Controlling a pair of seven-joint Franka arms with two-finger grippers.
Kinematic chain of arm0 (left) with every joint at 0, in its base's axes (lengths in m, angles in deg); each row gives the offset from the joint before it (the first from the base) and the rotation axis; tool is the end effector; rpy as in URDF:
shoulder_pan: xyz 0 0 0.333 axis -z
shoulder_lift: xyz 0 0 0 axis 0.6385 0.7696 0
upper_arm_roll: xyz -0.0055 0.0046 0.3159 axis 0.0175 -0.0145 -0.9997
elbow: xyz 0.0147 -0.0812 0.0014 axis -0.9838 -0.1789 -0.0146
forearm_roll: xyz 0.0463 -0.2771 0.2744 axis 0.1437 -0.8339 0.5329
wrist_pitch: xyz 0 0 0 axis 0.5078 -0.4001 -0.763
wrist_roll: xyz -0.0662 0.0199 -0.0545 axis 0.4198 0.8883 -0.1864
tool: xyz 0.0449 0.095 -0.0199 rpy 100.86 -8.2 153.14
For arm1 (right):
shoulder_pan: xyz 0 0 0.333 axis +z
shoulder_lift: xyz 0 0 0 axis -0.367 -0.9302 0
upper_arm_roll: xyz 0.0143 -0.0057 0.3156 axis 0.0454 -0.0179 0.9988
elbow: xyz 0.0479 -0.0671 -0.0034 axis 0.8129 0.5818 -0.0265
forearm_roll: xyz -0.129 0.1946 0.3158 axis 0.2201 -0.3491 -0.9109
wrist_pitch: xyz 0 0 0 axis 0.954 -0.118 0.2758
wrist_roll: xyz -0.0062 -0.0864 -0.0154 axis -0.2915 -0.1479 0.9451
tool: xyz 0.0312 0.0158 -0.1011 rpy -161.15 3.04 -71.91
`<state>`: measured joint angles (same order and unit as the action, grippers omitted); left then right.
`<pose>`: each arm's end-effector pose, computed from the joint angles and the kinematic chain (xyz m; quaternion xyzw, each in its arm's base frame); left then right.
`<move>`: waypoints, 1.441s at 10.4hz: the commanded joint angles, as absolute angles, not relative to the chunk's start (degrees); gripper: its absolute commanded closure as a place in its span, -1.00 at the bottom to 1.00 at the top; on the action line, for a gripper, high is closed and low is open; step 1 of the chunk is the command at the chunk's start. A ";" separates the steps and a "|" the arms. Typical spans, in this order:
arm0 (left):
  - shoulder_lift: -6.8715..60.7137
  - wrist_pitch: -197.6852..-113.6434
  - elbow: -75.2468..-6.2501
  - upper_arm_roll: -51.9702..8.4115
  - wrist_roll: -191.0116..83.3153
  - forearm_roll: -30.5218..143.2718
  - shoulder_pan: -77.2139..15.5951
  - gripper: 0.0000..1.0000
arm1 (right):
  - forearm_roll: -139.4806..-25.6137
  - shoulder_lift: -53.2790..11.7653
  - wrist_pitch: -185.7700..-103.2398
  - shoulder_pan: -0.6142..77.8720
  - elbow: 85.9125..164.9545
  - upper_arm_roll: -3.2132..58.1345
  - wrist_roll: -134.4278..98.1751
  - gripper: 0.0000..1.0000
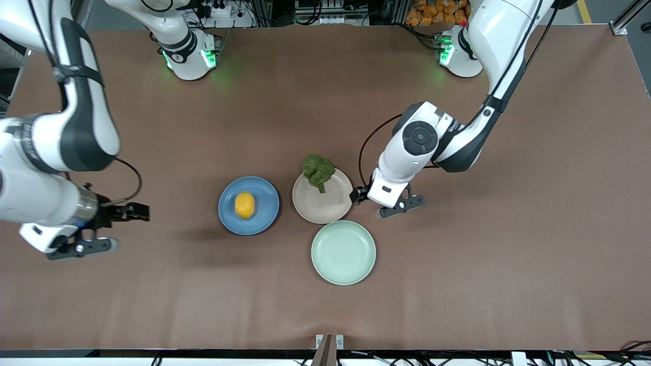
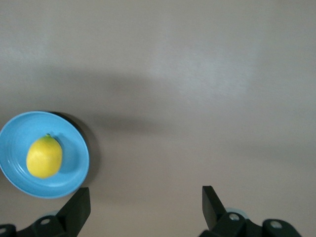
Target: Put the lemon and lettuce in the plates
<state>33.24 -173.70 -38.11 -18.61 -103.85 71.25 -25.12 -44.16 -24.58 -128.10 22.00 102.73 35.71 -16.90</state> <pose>0.5752 -0.3778 0.3059 0.9800 0.1763 0.0101 0.0918 0.6898 0.0306 0.4534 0.9958 0.0831 -0.0389 0.0001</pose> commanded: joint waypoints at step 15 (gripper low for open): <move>24.68 -157.35 -37.89 -22.00 -88.81 80.04 -30.89 -1.00 | -43.68 2.26 -118.11 20.39 117.12 31.15 -14.88 -1.00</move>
<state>26.60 -159.73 -36.37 -22.26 -90.70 78.65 -30.39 -44.13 -0.54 -118.41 19.64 114.54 31.08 -12.43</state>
